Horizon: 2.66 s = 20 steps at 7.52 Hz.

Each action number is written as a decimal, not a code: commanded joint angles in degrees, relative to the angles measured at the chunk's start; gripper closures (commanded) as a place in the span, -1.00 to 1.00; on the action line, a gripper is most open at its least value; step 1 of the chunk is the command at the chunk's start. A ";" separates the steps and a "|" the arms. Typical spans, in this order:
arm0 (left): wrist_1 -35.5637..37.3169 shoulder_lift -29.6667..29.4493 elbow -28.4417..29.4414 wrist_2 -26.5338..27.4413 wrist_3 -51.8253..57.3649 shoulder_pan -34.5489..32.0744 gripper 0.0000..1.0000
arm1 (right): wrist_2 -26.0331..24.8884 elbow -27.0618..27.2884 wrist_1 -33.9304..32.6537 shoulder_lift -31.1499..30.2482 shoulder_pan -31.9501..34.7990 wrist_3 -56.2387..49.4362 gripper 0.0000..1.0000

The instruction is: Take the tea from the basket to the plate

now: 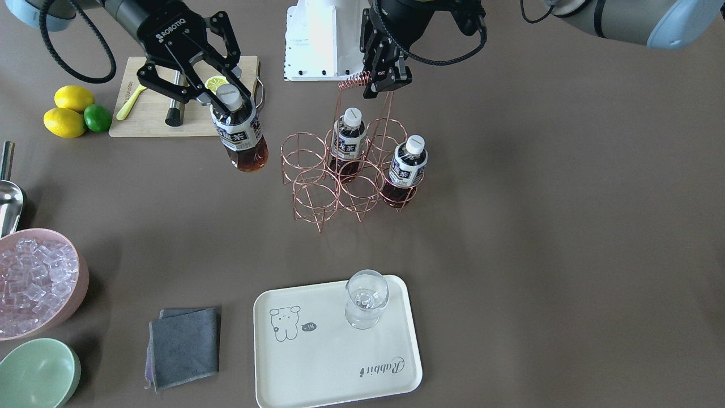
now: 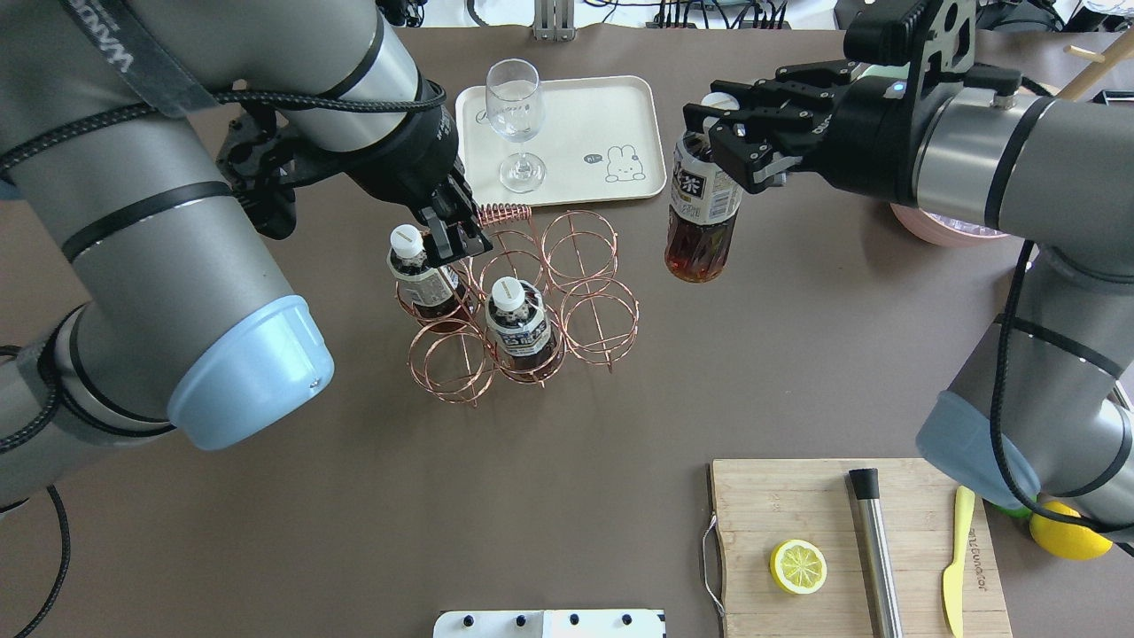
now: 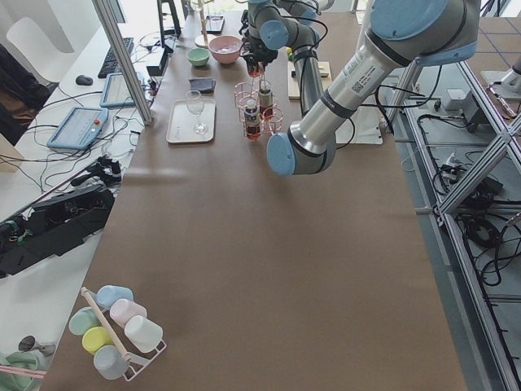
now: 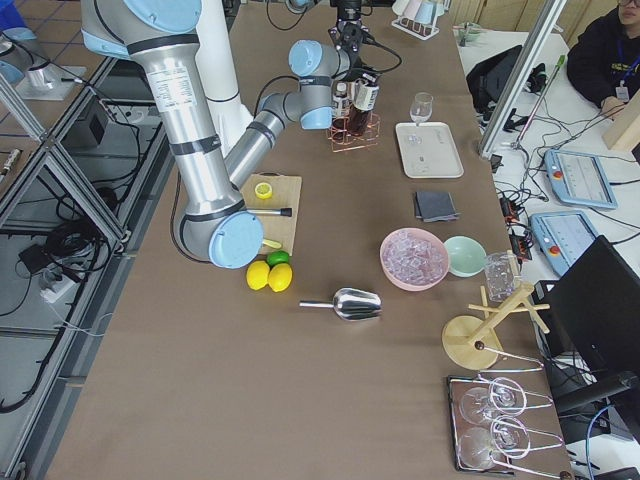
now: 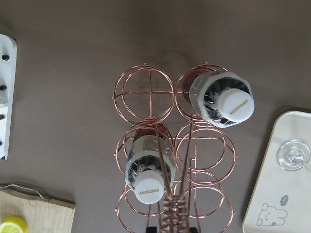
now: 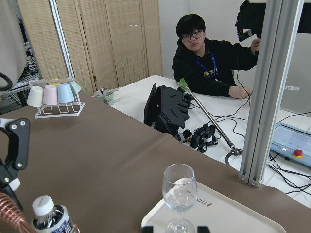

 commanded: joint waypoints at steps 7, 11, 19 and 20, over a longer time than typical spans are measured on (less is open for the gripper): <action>21.18 12.34 -1.92 -6.04 46.86 -25.51 1.00 | 1.94 -23.90 3.03 16.63 8.34 0.72 1.00; 19.52 15.18 14.05 -6.31 72.29 -35.22 1.00 | -3.87 -48.96 24.82 22.80 8.17 2.39 1.00; -0.61 14.48 38.69 -6.22 78.66 -43.22 1.00 | -23.83 -57.16 40.33 21.67 -2.64 2.74 1.00; -0.80 14.48 38.97 -6.13 81.80 -43.83 0.17 | -23.92 -57.61 40.33 21.67 -2.64 2.57 1.00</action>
